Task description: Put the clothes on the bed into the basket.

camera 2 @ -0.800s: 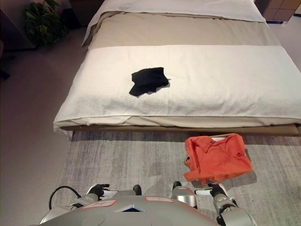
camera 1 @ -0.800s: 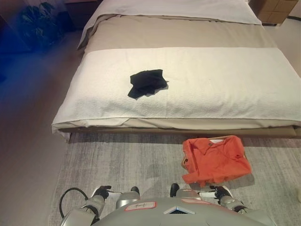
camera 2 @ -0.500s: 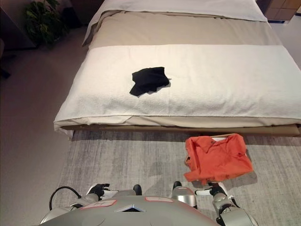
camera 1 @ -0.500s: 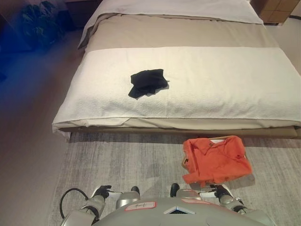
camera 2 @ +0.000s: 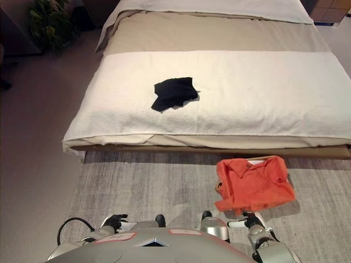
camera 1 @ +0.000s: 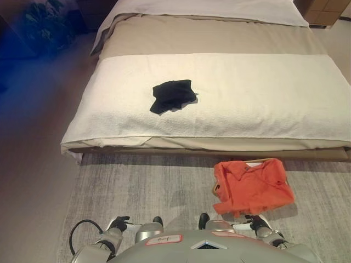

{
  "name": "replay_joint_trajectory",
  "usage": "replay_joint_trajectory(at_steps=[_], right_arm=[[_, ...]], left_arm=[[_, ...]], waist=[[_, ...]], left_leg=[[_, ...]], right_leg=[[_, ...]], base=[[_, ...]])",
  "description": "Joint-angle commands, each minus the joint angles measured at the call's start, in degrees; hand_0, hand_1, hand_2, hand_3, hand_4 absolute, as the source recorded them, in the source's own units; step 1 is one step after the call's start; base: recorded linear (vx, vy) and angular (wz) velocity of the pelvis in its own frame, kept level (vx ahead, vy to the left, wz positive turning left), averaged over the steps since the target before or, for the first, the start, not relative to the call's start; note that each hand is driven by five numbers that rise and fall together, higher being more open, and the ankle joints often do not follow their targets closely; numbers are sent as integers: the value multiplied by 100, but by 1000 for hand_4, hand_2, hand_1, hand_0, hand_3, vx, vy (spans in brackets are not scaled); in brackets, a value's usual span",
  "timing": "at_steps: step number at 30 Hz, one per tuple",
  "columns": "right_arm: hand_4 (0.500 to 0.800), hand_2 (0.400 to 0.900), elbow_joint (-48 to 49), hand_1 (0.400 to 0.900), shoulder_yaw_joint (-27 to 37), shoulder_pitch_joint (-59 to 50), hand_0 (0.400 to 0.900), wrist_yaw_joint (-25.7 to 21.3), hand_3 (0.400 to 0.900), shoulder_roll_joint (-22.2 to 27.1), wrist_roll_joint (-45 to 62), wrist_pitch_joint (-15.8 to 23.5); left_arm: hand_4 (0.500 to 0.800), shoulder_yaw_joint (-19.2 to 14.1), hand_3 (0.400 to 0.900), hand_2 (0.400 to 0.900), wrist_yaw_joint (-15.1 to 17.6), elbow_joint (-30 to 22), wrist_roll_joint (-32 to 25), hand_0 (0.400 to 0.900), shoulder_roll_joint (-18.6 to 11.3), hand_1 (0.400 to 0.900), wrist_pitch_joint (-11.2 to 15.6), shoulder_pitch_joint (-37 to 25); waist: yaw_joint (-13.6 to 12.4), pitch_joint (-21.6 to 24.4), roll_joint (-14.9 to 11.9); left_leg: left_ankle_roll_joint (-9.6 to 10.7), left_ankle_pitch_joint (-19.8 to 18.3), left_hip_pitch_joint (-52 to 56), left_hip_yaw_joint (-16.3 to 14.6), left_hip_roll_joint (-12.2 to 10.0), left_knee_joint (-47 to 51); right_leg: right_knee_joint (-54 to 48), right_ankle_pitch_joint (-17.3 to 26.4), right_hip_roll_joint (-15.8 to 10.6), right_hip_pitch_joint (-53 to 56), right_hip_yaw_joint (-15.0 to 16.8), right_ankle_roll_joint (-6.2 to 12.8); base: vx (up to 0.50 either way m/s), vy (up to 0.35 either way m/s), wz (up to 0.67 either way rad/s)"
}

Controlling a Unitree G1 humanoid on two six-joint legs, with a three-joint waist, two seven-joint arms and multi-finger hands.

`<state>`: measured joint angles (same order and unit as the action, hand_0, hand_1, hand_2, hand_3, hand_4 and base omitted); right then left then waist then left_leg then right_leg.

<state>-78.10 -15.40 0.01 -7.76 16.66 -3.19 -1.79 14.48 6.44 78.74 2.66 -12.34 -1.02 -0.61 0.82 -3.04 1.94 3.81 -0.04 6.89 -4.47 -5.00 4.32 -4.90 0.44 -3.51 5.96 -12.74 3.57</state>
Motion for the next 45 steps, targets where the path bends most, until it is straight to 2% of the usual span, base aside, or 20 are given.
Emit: replay_joint_trajectory(at_steps=[1, 6, 12, 14, 15, 17, 19, 20, 21, 24, 26, 28, 30, 32, 34, 35, 37, 41, 43, 45], right_arm=[[800, 900, -297, 900, -106, -268, 900, -50, 900, -99, -47, 13], [800, 900, -314, 900, -84, -259, 900, -11, 900, -76, -69, 6], [800, 900, -299, 900, -108, -339, 900, 24, 900, -48, -50, -15], [800, 900, -276, 900, -140, -381, 900, -15, 900, -65, -46, 9], [800, 900, -255, 900, -143, -376, 900, -31, 900, -47, -28, 34], [800, 900, -224, 900, -132, -356, 900, -78, 900, 26, 10, 47], [800, 900, -256, 900, -135, -386, 900, -88, 900, 109, -3, 8], [800, 900, -315, 900, -133, -403, 900, -91, 900, 149, -17, -17], [800, 900, -350, 900, -127, -396, 900, -97, 900, 154, -22, -30], [800, 900, -399, 900, -130, -316, 900, -162, 900, 138, -59, -47], [800, 900, -384, 900, -143, -309, 900, -208, 900, 142, -31, -38], [800, 900, -374, 900, -162, -324, 900, -234, 900, 114, -17, -28], [800, 900, -372, 900, -199, -317, 900, -200, 900, 53, -28, -36], [800, 900, -368, 900, -198, -296, 900, -162, 900, -18, -40, -59], [800, 900, -344, 900, -165, -271, 900, -129, 900, -55, -60, -78], [800, 900, -317, 900, -129, -267, 900, -99, 900, -70, -52, -69], [800, 900, -254, 900, -120, -225, 900, -75, 900, -127, -52, -71], [800, 900, -136, 900, -117, -316, 900, 7, 900, -111, -22, -83], [800, 900, -130, 900, -110, -347, 900, 9, 900, -91, -17, -91], [800, 900, -110, 900, -99, -387, 900, 13, 900, -66, -6, -90]], left_arm=[[800, -65, 900, 900, 62, 283, 227, 900, -77, 900, 59, -179], [800, -103, 900, 900, 38, 297, 237, 900, -111, 900, 52, -163], [800, -148, 900, 900, 86, 301, 206, 900, -209, 900, 13, -235], [800, -184, 900, 900, 207, 330, 203, 900, -248, 900, -29, -261], [800, -204, 900, 900, 239, 315, 169, 900, -256, 900, -27, -279], [800, -233, 900, 900, 314, 203, 11, 900, -220, 900, -4, -369], [800, -320, 900, 900, 328, 250, -274, 900, -164, 900, -1, -438], [800, -410, 900, 900, 318, 307, -426, 900, -153, 900, 3, -431], [800, -469, 900, 900, 320, 329, -468, 900, -153, 900, -1, -399], [800, -578, 900, 900, 380, 400, -583, 900, -133, 900, -3, -288], [800, -622, 900, 900, 407, 471, -643, 900, -100, 900, -7, -208], [800, -687, 900, 900, 428, 500, -705, 900, -88, 900, -14, -136], [800, -768, 900, 900, 413, 528, -750, 900, -62, 900, -23, -42], [800, -794, 900, 900, 404, 568, -726, 900, -50, 900, -54, 43], [800, -800, 900, 900, 368, 668, -627, 900, -67, 900, -110, 104], [800, -790, 900, 900, 344, 706, -579, 900, -105, 900, -136, 90], [800, -763, 900, 900, 323, 646, -549, 900, -191, 900, -113, 67], [800, -701, 900, 900, 258, 471, -545, 900, -322, 900, -83, -8], [800, -647, 900, 900, 243, 462, -517, 900, -347, 900, -78, -62], [800, -608, 900, 900, 225, 441, -477, 900, -411, 900, -63, -136]], waist=[[-92, 94, -328], [-98, 68, -322], [-89, -78, -328], [-102, -155, -418], [-117, -258, -500], [-248, -578, -599], [-311, -775, -631], [-383, -774, -615], [-433, -741, -595], [-642, -675, -499], [-795, -685, -524], [-886, -643, -539], [-1022, -534, -546], [-1151, -384, -551], [-1208, -238, -588], [-1205, -157, -636], [-1181, -34, -808], [-1147, 168, -816], [-1120, 190, -764], [-999, 154, -662]], left_leg=[[-221, -47, -197, 59, 588, 68], [-238, -57, -199, 40, 592, 68], [-254, -42, -234, 34, 500, -14], [-231, -204, -531, 45, 445, -706], [-162, -274, -906, 10, 452, -1468], [-57, 20, -1644, 131, 520, -2652], [5, 252, -2202, 308, 616, -2978], [-16, 275, -2489, 347, 682, -2720], [-44, 291, -2590, 336, 620, -2417], [31, 1016, -2827, 367, 152, -1004], [166, 1222, -3039, 539, -36, -236], [334, 1404, -3225, 589, -275, -35], [455, 1597, -3326, 648, -480, -93], [504, 1773, -3350, 660, -602, -175], [446, 1880, -3234, 643, -549, -294], [434, 1945, -3173, 623, -485, -404], [258, 1760, -3012, 530, -188, -640], [-54, 1414, -2796, 336, 254, -568], [-230, 1258, -2602, 303, 438, -449], [-367, 1091, -2310, 331, 585, -309]], right_leg=[[45, -8, 3, 11, 421, 196], [172, -47, -16, -24, 415, 207], [687, -265, 50, -321, 525, 81], [811, -338, 79, -399, 545, 2], [832, -355, 93, -400, 577, -69], [868, -389, 106, -345, 534, -199], [860, -484, 105, -299, 410, -256], [829, -547, 129, -251, 388, -254], [802, -617, 168, -186, 384, -247], [564, -772, 413, 190, 555, -227], [415, -916, 419, 476, 780, -173], [349, -1059, 410, 703, 998, -109], [312, -1254, 337, 989, 1239, -36], [345, -1506, 127, 1330, 1384, 67], [556, -1621, -173, 1545, 1358, 178], [749, -1554, -335, 1558, 1304, 266], [1361, -685, -704, 1284, 1332, 455], [2112, 1026, -833, 711, 1380, 520], [2546, 1471, -899, 531, 1268, 538], [2841, 1569, -827, 289, 1266, 479]], base=[[0, 0, 0], [5, -5, -2], [-10, -56, -7], [-21, -149, -4], [-93, -188, 7], [-141, -198, 16], [-21, -117, 16], [161, -49, 4], [282, -22, -7], [350, 24, -30], [371, 34, -56], [406, 80, -59], [496, 167, -70], [627, 294, -55], [659, 362, -25], [644, 369, 0], [561, 342, 7], [384, 281, 15], [356, 283, 6], [406, 262, 25]])
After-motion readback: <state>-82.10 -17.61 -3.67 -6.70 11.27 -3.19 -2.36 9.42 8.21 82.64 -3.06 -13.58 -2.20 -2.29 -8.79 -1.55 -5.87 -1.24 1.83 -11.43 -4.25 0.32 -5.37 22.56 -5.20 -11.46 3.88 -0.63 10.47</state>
